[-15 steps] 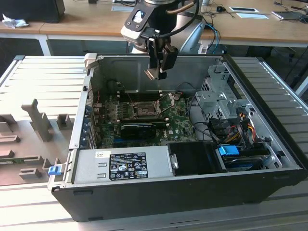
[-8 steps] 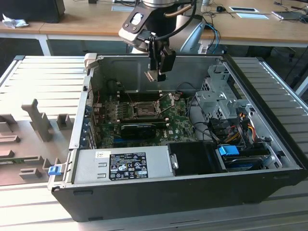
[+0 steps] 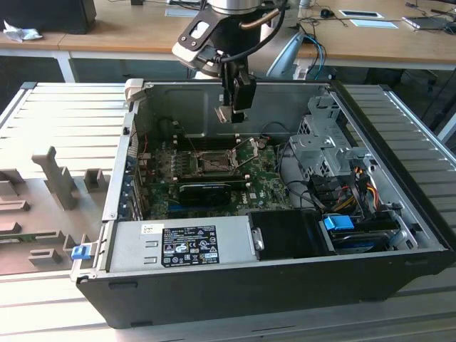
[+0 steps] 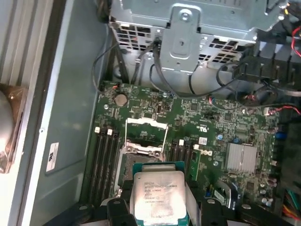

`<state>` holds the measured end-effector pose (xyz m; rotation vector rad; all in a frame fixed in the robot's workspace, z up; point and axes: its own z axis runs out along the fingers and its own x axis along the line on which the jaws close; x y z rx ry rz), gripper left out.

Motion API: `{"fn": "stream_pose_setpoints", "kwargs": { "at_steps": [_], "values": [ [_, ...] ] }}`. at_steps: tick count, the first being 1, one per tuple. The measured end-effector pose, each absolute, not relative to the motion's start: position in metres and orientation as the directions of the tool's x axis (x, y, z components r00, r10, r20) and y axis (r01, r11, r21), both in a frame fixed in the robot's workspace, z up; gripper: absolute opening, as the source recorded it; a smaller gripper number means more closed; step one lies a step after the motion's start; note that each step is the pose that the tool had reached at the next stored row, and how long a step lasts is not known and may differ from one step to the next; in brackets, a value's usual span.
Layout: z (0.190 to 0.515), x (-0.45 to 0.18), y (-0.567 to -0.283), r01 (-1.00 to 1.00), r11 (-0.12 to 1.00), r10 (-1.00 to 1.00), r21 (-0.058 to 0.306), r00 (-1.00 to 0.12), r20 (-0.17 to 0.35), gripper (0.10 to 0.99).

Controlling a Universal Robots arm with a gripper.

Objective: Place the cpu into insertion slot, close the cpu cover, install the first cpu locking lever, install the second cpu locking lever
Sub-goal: 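Place the cpu into insertion slot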

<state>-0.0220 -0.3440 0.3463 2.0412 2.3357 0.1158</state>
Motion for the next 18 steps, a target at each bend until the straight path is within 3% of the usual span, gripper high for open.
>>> {"fn": "stream_pose_setpoints", "kwargs": {
  "at_steps": [18],
  "values": [
    [0.334,-0.022,-0.344,0.979,-0.185,0.983,0.081,0.184,0.021,0.525]
  ]
}}
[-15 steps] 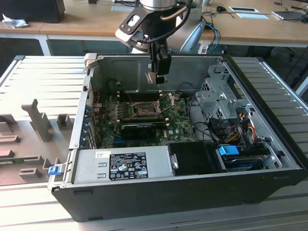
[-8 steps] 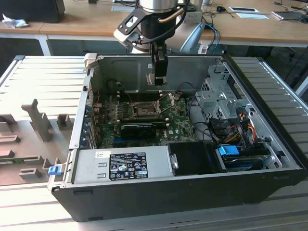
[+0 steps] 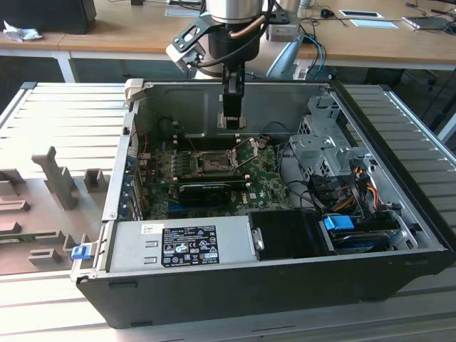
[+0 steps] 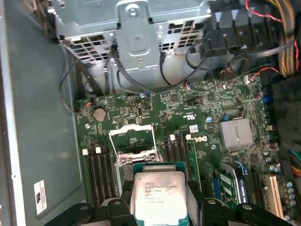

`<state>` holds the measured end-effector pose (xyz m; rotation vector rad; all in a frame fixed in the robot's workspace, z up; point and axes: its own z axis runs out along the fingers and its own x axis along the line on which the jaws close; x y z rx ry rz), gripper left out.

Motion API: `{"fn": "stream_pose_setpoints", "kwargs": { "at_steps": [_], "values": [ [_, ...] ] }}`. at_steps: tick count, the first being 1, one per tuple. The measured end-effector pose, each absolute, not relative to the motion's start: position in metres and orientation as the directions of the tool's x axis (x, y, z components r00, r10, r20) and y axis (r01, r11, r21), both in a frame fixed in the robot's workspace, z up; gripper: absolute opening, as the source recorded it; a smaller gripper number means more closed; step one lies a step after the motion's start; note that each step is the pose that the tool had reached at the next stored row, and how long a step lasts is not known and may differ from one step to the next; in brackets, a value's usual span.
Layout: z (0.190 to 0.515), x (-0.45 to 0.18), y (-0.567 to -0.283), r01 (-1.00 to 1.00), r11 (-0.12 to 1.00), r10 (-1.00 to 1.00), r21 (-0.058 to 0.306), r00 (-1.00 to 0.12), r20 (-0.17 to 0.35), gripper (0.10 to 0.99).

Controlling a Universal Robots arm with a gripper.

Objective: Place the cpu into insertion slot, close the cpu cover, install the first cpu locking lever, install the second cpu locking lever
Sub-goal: 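Place the cpu into insertion slot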

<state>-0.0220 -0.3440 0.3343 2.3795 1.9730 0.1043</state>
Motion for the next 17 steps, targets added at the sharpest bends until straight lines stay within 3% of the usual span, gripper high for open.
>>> {"fn": "stream_pose_setpoints", "kwargs": {
  "at_steps": [9,17],
  "values": [
    [0.325,-0.022,-0.344,0.955,-0.286,0.958,0.081,0.285,0.021,0.525],
    [0.316,-0.023,-0.344,0.986,-0.147,0.989,0.080,0.146,0.021,0.525]
  ]
}}
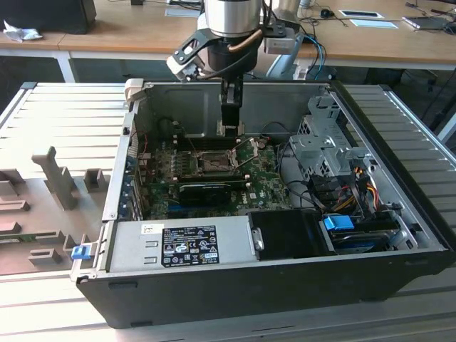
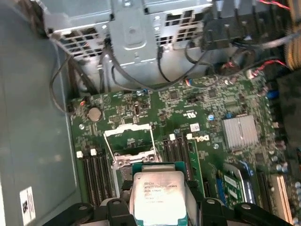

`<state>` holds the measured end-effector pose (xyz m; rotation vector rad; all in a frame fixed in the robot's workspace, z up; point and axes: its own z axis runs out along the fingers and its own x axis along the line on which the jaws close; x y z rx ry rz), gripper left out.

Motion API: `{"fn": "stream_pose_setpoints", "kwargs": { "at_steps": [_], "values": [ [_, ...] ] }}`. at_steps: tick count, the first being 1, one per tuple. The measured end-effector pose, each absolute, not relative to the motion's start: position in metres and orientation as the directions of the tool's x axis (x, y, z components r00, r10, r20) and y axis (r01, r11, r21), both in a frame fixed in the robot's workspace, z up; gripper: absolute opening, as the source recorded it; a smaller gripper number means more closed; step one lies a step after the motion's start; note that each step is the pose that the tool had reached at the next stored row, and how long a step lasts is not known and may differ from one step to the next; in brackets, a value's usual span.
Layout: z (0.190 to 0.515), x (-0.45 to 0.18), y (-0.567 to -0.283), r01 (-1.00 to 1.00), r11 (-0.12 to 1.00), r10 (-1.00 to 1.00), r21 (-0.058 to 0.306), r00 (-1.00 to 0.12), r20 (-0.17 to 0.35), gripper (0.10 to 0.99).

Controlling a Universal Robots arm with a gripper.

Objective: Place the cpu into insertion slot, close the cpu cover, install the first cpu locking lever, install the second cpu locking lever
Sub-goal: 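Place the cpu into insertion slot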

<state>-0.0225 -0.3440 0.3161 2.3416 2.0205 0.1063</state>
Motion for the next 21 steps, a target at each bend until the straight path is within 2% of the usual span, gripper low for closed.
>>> {"fn": "stream_pose_setpoints", "kwargs": {
  "at_steps": [5,14,21],
  "values": [
    [0.314,-0.023,-0.344,0.996,-0.045,0.999,0.081,0.043,0.021,0.525],
    [0.311,-0.025,-0.344,0.997,-0.009,1.000,0.076,0.007,0.021,0.525],
    [0.296,-0.029,-0.344,0.997,-0.007,1.000,0.076,0.006,0.021,0.525]
  ]
}}
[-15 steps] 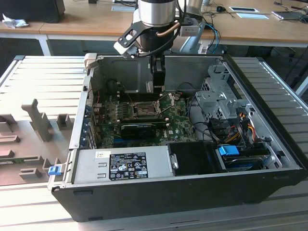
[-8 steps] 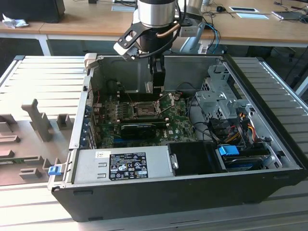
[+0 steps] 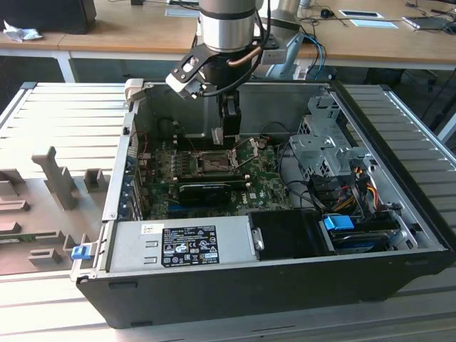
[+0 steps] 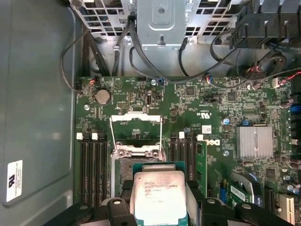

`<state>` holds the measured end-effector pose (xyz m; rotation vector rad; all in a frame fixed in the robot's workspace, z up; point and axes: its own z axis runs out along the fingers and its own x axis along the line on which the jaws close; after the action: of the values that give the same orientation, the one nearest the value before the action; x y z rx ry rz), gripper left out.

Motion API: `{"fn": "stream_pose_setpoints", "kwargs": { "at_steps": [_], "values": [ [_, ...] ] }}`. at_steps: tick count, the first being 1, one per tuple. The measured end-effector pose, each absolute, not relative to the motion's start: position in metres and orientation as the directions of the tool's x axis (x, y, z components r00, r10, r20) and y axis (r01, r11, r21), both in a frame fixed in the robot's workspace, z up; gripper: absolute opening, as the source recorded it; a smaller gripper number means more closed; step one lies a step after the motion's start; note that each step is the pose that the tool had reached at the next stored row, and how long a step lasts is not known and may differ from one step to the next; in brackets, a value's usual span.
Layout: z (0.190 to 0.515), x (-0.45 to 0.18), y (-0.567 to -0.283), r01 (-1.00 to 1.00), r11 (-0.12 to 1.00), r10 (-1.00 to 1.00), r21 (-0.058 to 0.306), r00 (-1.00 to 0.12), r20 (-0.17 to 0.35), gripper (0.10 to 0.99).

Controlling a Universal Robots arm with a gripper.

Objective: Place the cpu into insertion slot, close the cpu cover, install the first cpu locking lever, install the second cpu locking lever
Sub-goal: 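Place the cpu into insertion slot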

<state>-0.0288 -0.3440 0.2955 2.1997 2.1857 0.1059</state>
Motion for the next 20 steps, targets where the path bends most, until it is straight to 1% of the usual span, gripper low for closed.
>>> {"fn": "stream_pose_setpoints", "kwargs": {
  "at_steps": [20],
  "values": [
    [0.2858,-0.0297,-0.3439,0.997,-0.021,1.000,0.075,0.019,0.021,0.525]
  ]
}}
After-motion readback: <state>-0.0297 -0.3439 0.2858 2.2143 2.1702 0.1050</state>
